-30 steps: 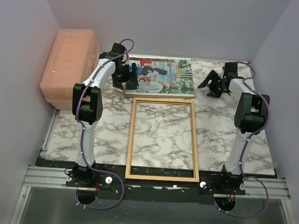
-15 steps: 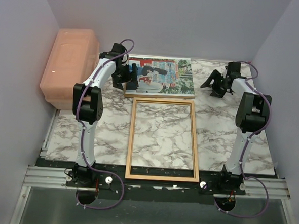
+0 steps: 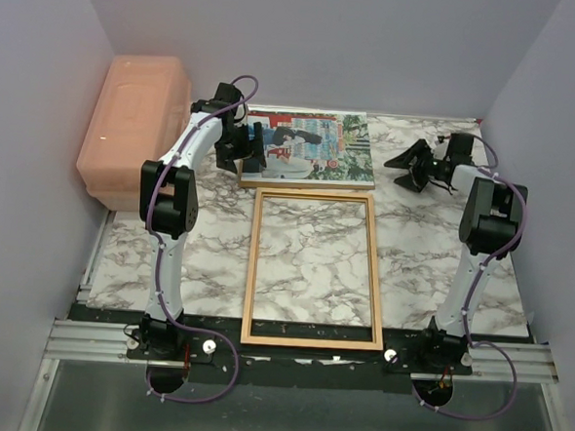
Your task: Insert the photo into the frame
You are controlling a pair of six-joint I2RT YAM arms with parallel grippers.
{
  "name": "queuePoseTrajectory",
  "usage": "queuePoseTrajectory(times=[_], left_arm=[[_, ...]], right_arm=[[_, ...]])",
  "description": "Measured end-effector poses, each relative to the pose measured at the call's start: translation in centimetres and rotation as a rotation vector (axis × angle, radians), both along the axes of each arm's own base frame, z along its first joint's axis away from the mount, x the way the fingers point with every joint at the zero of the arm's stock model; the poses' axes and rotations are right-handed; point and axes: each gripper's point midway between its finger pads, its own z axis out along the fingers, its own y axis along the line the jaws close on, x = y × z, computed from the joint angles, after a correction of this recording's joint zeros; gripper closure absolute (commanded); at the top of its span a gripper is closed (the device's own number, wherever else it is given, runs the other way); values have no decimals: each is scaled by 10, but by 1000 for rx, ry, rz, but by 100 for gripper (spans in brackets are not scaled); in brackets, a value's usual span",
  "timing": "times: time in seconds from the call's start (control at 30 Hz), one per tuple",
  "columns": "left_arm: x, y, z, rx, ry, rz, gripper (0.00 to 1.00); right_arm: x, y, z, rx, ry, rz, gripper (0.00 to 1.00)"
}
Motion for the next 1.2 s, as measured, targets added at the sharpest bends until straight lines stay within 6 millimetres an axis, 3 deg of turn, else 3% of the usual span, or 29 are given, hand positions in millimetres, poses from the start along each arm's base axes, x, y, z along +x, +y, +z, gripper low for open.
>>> queuePoseTrajectory(times=[0.3, 0.53, 0.8, 1.03, 1.2], left_arm=[[-1, -2, -12, -5, 26, -8, 19], [-3, -4, -25, -11, 57, -17, 23], [-1, -9, -19, -25, 42, -37, 24], [-2, -14, -17, -31, 37, -52, 25], [-3, -17, -17, -39, 39, -62, 25]], right_arm=[[-11, 21, 4, 223, -17, 43, 33], [-8, 31, 25, 346, -82, 65, 39], [-5, 35, 43, 425, -131, 75, 42], [-7, 43, 32, 415, -102, 87, 42], [-10, 60, 18, 404, -65, 112, 42]])
